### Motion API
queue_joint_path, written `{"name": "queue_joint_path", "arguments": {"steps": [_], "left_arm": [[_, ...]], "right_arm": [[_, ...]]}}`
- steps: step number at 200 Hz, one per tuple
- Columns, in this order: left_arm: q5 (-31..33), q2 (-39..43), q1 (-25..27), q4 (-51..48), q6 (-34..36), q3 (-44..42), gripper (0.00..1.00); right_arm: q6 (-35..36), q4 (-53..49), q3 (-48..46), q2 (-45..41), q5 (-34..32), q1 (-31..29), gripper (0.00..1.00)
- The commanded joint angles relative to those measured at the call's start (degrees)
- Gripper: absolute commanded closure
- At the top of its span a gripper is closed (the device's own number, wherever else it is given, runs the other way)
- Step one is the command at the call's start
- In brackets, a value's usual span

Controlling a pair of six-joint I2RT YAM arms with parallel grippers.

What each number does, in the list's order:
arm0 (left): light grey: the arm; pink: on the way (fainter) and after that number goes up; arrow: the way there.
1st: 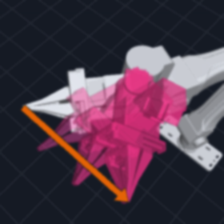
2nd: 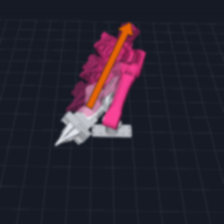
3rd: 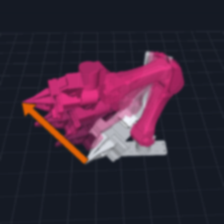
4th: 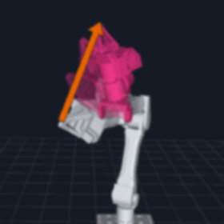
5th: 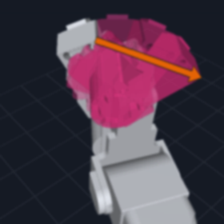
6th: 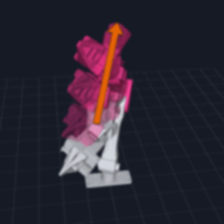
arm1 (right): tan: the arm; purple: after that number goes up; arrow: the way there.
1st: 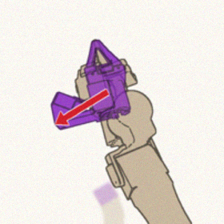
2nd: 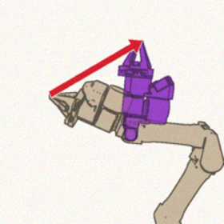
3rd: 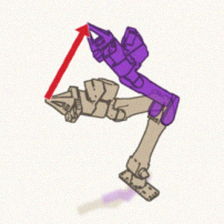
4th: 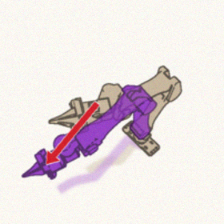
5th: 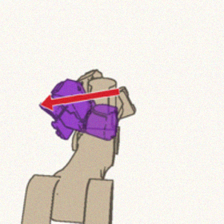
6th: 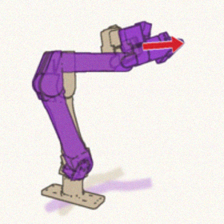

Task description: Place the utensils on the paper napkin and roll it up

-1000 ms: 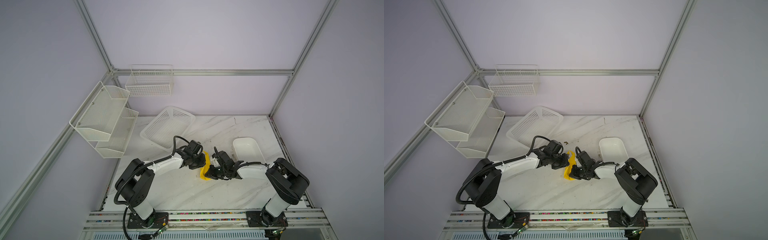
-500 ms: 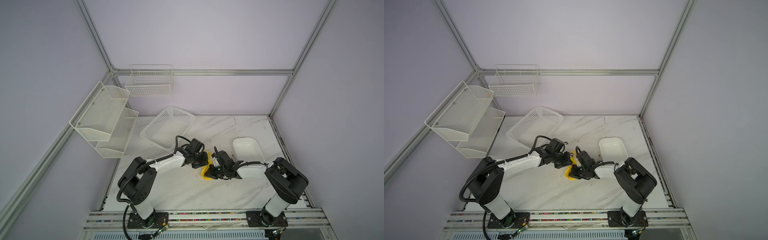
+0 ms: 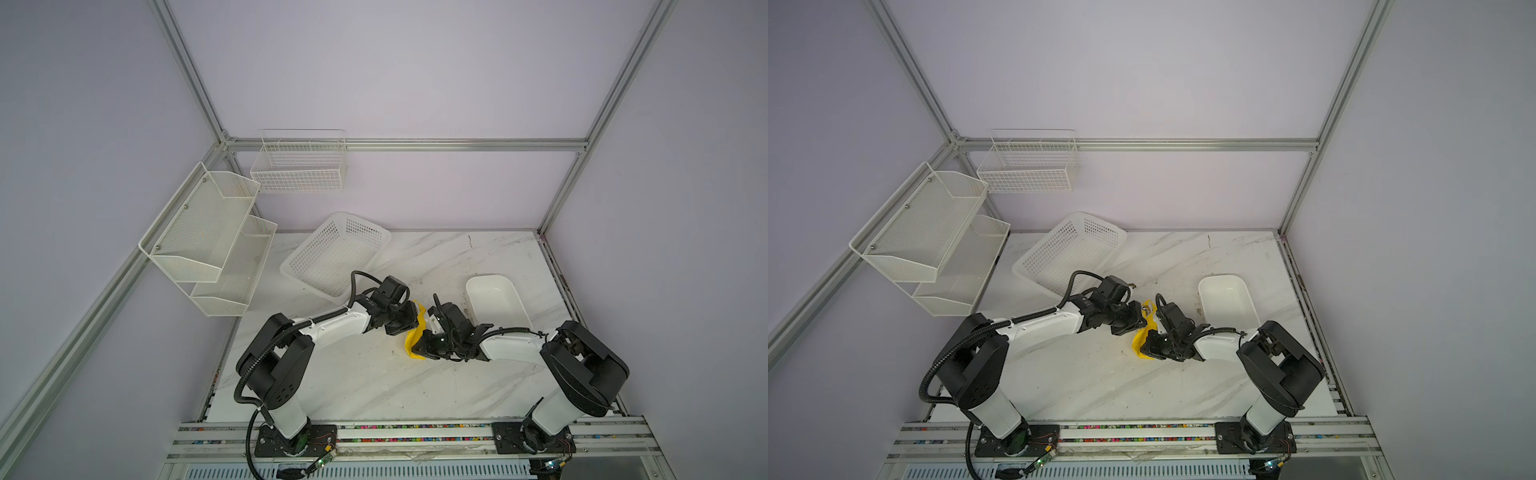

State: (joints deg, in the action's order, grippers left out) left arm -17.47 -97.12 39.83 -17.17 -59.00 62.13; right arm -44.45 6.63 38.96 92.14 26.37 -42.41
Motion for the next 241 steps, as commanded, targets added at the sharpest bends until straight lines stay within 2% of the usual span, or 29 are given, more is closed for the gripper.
{"name": "queue_joint_path", "arguments": {"steps": [1, 61, 118, 209, 241], "left_arm": [[0.17, -0.41, 0.15, 2.50, -0.75, 2.54, 1.00], [-1.31, -2.85, 1.36, 4.73, -3.09, 3.84, 1.00], [-2.67, -4.61, 2.44, 14.58, -10.02, 1.13, 1.00], [-1.18, -5.88, 2.61, 14.90, -10.17, -0.48, 1.00], [-1.26, -5.89, 2.62, 14.80, -9.99, -0.10, 1.00]], "right_arm": [[0.05, -0.66, -0.82, 0.55, -0.78, 0.24, 0.87], [0.12, 0.09, -1.80, 1.99, -1.08, 0.23, 0.88], [0.36, 0.05, -2.05, 2.09, -1.14, 0.23, 0.88], [-0.94, -1.54, -2.77, -4.36, -2.02, 0.75, 0.86], [-1.08, -1.40, -4.28, -3.98, -2.21, 0.85, 0.87]]}}
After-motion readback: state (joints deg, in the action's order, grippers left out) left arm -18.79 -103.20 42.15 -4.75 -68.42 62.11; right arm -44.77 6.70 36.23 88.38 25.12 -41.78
